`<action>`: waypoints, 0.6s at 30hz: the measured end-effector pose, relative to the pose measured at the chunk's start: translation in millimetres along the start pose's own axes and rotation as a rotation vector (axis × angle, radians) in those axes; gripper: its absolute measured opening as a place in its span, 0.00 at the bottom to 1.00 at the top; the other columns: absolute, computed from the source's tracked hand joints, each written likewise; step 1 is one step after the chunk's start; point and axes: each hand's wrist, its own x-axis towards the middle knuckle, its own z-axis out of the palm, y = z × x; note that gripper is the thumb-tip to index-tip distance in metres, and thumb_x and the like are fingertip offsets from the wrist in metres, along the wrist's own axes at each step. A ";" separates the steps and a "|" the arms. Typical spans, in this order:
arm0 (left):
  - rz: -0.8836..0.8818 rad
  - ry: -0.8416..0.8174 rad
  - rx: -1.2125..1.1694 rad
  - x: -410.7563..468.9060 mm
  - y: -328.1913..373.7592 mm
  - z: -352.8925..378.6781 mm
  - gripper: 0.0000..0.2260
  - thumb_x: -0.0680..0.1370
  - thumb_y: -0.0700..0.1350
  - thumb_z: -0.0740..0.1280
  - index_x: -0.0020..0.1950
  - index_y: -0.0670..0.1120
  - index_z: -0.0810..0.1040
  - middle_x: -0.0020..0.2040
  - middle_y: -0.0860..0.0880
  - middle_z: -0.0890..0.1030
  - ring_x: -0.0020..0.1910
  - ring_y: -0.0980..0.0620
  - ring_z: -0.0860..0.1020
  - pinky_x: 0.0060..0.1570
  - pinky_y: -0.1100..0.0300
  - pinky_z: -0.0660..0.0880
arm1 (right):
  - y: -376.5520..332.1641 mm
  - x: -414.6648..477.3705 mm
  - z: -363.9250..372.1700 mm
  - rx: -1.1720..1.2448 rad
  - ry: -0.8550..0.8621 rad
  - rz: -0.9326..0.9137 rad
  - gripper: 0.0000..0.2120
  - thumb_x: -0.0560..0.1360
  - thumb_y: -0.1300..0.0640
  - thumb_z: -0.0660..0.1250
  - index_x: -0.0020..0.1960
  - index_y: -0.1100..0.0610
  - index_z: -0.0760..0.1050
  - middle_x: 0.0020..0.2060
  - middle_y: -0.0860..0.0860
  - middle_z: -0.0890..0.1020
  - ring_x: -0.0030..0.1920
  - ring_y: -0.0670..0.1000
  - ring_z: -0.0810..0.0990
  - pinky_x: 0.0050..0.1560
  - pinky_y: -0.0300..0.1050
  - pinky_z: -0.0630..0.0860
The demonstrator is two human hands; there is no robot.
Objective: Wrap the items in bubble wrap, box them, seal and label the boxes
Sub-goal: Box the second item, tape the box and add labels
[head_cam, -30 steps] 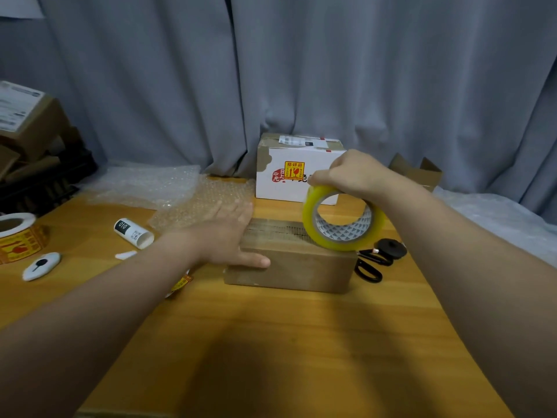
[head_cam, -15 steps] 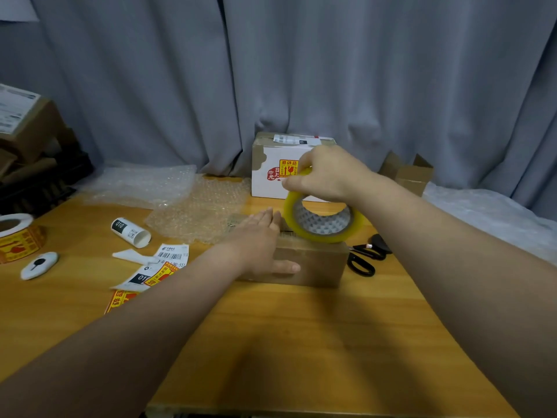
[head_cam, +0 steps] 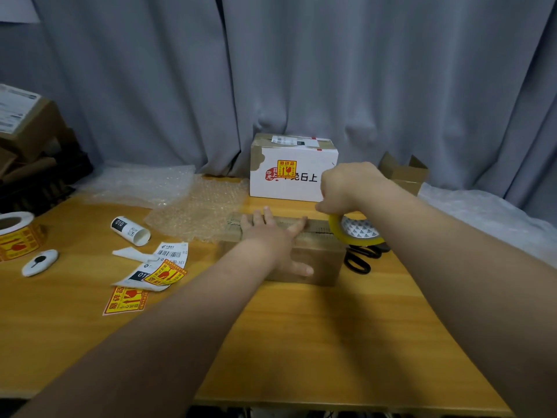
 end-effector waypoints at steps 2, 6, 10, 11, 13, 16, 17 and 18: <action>0.041 0.029 -0.034 -1.5 -8.0 0.7 0.42 0.71 0.72 0.57 0.75 0.63 0.36 0.76 0.37 0.38 0.75 0.36 0.40 0.72 0.39 0.41 | -4.9 -1.5 -0.9 -0.053 0.014 -0.017 0.10 0.75 0.50 0.61 0.37 0.52 0.65 0.34 0.48 0.69 0.37 0.50 0.72 0.39 0.46 0.68; 0.026 0.059 -0.126 -4.6 -48.0 7.2 0.49 0.68 0.72 0.62 0.77 0.53 0.38 0.77 0.42 0.37 0.76 0.42 0.42 0.73 0.47 0.47 | 4.9 -6.9 5.3 -0.023 0.014 0.009 0.10 0.76 0.47 0.60 0.41 0.52 0.67 0.34 0.48 0.70 0.38 0.51 0.73 0.39 0.46 0.68; -0.055 -0.002 -0.127 5.6 -47.3 1.3 0.57 0.64 0.73 0.66 0.77 0.45 0.39 0.78 0.43 0.42 0.76 0.41 0.44 0.74 0.45 0.49 | 7.7 -10.9 12.0 0.025 0.025 0.033 0.10 0.77 0.45 0.59 0.47 0.51 0.67 0.36 0.48 0.70 0.43 0.52 0.73 0.41 0.46 0.69; -0.016 0.026 -0.101 7.3 -41.5 -0.8 0.56 0.63 0.73 0.66 0.78 0.45 0.42 0.78 0.44 0.46 0.76 0.41 0.47 0.74 0.45 0.50 | 7.0 -11.7 12.0 0.034 0.035 0.040 0.10 0.77 0.45 0.59 0.48 0.51 0.67 0.36 0.48 0.71 0.43 0.52 0.73 0.41 0.46 0.69; 0.116 0.135 -0.050 10.1 -30.2 -0.6 0.52 0.64 0.71 0.67 0.77 0.46 0.49 0.75 0.45 0.58 0.74 0.43 0.56 0.72 0.47 0.55 | 7.7 -15.0 12.0 0.056 0.057 0.055 0.10 0.77 0.45 0.59 0.49 0.50 0.67 0.35 0.47 0.70 0.43 0.52 0.73 0.41 0.46 0.69; 0.234 0.255 -0.010 12.7 -19.9 -4.8 0.47 0.65 0.68 0.70 0.75 0.46 0.56 0.70 0.47 0.65 0.68 0.47 0.63 0.68 0.52 0.62 | 19.4 -26.7 13.7 0.126 0.038 0.097 0.16 0.77 0.43 0.60 0.40 0.55 0.65 0.34 0.48 0.68 0.40 0.53 0.72 0.38 0.45 0.68; 0.273 0.279 0.027 14.4 -18.0 -9.5 0.47 0.65 0.68 0.70 0.74 0.46 0.57 0.69 0.47 0.65 0.68 0.47 0.63 0.68 0.52 0.62 | 25.2 -31.9 14.5 0.179 0.003 0.125 0.19 0.77 0.43 0.60 0.36 0.56 0.64 0.33 0.49 0.68 0.37 0.52 0.71 0.36 0.44 0.67; 0.321 0.299 0.065 17.4 -16.4 -14.9 0.46 0.65 0.68 0.70 0.74 0.47 0.57 0.69 0.48 0.65 0.68 0.48 0.63 0.68 0.53 0.62 | 31.8 -36.4 15.6 0.242 -0.038 0.158 0.21 0.77 0.43 0.61 0.33 0.55 0.63 0.31 0.50 0.68 0.34 0.51 0.70 0.33 0.44 0.65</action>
